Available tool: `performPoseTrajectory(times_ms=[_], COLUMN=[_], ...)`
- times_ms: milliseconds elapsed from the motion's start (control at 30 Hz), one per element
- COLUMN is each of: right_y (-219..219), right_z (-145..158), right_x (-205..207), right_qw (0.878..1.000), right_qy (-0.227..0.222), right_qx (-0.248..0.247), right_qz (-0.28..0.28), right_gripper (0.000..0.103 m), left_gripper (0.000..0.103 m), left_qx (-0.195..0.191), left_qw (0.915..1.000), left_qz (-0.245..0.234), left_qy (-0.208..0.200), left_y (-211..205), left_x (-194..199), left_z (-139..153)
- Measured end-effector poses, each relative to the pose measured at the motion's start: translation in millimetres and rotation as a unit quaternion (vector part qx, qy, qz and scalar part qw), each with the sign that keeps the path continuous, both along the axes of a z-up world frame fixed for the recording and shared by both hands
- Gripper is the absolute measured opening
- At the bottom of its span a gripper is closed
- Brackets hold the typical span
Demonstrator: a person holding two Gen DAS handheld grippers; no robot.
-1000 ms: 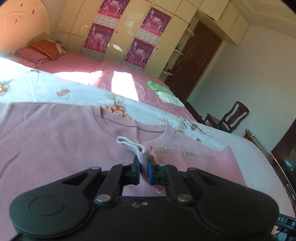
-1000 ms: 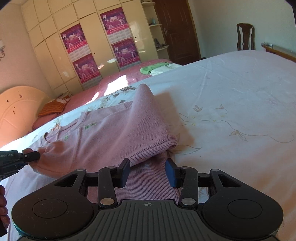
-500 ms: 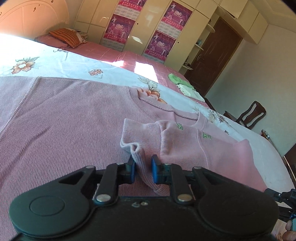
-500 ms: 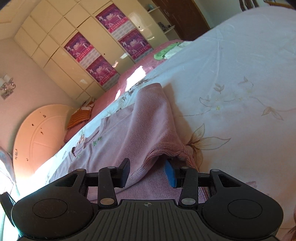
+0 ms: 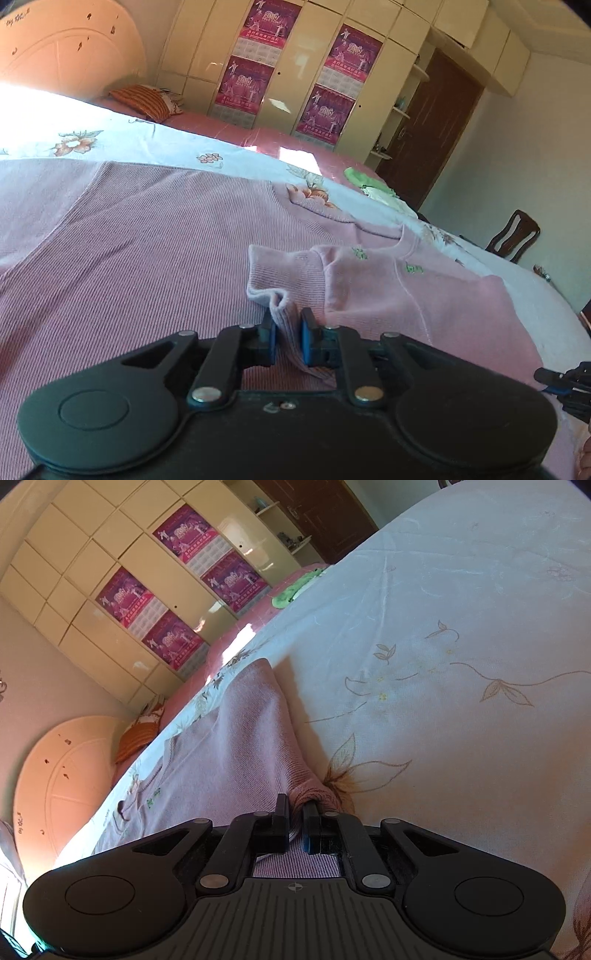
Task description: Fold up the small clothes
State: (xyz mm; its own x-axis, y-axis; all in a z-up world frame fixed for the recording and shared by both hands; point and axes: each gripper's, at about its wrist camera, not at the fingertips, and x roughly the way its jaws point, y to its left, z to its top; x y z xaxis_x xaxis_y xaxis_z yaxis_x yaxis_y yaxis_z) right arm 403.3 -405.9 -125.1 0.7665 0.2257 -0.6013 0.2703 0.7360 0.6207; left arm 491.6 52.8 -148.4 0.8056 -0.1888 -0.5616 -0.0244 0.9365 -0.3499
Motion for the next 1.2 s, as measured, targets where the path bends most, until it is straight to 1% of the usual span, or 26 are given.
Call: performPoseTrajectory(times_ms=[33, 67, 100, 133, 167, 200, 233, 267, 333, 367, 400, 533, 633, 667, 700, 767, 800, 833, 867, 900, 967, 1033, 1100, 1133, 1167, 1200], right_y=[4, 7, 7, 9, 9, 11, 13, 13, 9, 6, 3, -5, -9, -7, -5, -10, -7, -4, -1, 0, 5, 18, 34, 39, 43, 45], right_z=[4, 9, 15, 22, 30, 39, 45, 49, 50, 47, 42, 18, 6, 5, 4, -1, 0, 3, 6, 11, 20, 25, 20, 14, 7, 2], right_x=[0, -1, -5, -14, -20, -21, -17, -12, 18, 32, 55, 110, 132, 133, 135, 134, 134, 133, 130, 129, 130, 137, 149, 155, 165, 169], right_qw=[1.000, 0.999, 0.999, 0.998, 0.997, 0.994, 0.991, 0.989, 0.988, 0.988, 0.990, 0.993, 0.993, 0.990, 0.987, 0.989, 0.988, 0.985, 0.983, 0.981, 0.976, 0.966, 0.957, 0.955, 0.954, 0.951], right_qy=[0.002, 0.002, -0.004, -0.022, -0.039, -0.056, -0.068, -0.076, -0.076, -0.074, -0.067, -0.035, -0.015, -0.017, -0.003, -0.002, -0.001, -0.002, -0.005, -0.012, -0.036, -0.061, -0.067, -0.058, -0.045, -0.035], right_qx=[-0.012, -0.024, -0.034, -0.043, -0.053, -0.076, -0.099, -0.115, -0.127, -0.121, -0.113, -0.090, -0.082, -0.109, -0.140, -0.129, -0.139, -0.154, -0.168, -0.184, -0.200, -0.220, -0.233, -0.233, -0.234, -0.242], right_qz=[0.011, 0.024, 0.036, 0.041, 0.048, 0.052, 0.054, 0.056, 0.054, 0.053, 0.054, 0.065, 0.086, 0.085, 0.077, 0.067, 0.072, 0.076, 0.071, 0.063, 0.077, 0.118, 0.160, 0.175, 0.184, 0.188], right_gripper=[0.007, 0.015, 0.026, 0.028, 0.029, 0.029, 0.029, 0.029, 0.029, 0.029, 0.029, 0.029, 0.028, 0.018, 0.002, 0.002, 0.002, 0.002, 0.002, 0.002, 0.002, 0.002, 0.002, 0.002, 0.002, 0.002], left_gripper=[0.035, 0.063, 0.074, 0.073, 0.069, 0.055, 0.048, 0.046, 0.042, 0.029, 0.004, 0.005, 0.005, 0.005, 0.005, 0.005, 0.006, 0.010, 0.019, 0.027, 0.034, 0.036, 0.053, 0.055, 0.064, 0.069], left_qx=[0.006, 0.014, 0.021, 0.025, 0.022, 0.021, 0.021, 0.020, 0.028, 0.032, 0.033, 0.036, 0.029, 0.029, 0.033, 0.048, 0.053, 0.055, 0.055, 0.060, 0.082, 0.079, 0.102, 0.110, 0.113, 0.118], left_qw=[1.0000, 0.9998, 0.9994, 0.9991, 0.9992, 0.9996, 0.9998, 0.9994, 0.9989, 0.9985, 0.9981, 0.9987, 0.9991, 0.9992, 0.9989, 0.9985, 0.9984, 0.9985, 0.9985, 0.9979, 0.9942, 0.9948, 0.9924, 0.9899, 0.9878, 0.9865], left_qz=[0.005, 0.008, 0.015, 0.016, 0.010, 0.003, -0.006, -0.015, -0.028, -0.036, -0.043, -0.035, -0.029, -0.020, -0.012, -0.006, -0.007, -0.004, 0.007, 0.025, 0.061, 0.024, -0.044, -0.072, -0.096, -0.107], left_qy=[-0.005, -0.013, -0.023, -0.031, -0.031, -0.021, 0.001, 0.025, 0.025, 0.028, 0.028, 0.007, -0.006, -0.020, -0.032, -0.027, -0.017, -0.006, -0.003, -0.007, -0.033, -0.060, -0.054, -0.052, -0.048, -0.038], left_y=[2, 3, 5, 7, 9, 12, 13, 12, 9, 7, 5, 2, 4, 7, 8, 6, 4, 4, 6, 8, 9, -4, -36, -51, -63, -71], left_x=[1, 2, 2, 4, 7, 15, 25, 36, 46, 50, 51, 47, 43, 39, 36, 39, 42, 46, 47, 45, 35, 31, 39, 44, 50, 56], left_z=[4, 8, 11, 15, 16, 15, 12, 7, 6, 5, 4, 3, 2, 4, 5, 4, 2, 1, 2, 5, 18, 31, 34, 33, 29, 24])
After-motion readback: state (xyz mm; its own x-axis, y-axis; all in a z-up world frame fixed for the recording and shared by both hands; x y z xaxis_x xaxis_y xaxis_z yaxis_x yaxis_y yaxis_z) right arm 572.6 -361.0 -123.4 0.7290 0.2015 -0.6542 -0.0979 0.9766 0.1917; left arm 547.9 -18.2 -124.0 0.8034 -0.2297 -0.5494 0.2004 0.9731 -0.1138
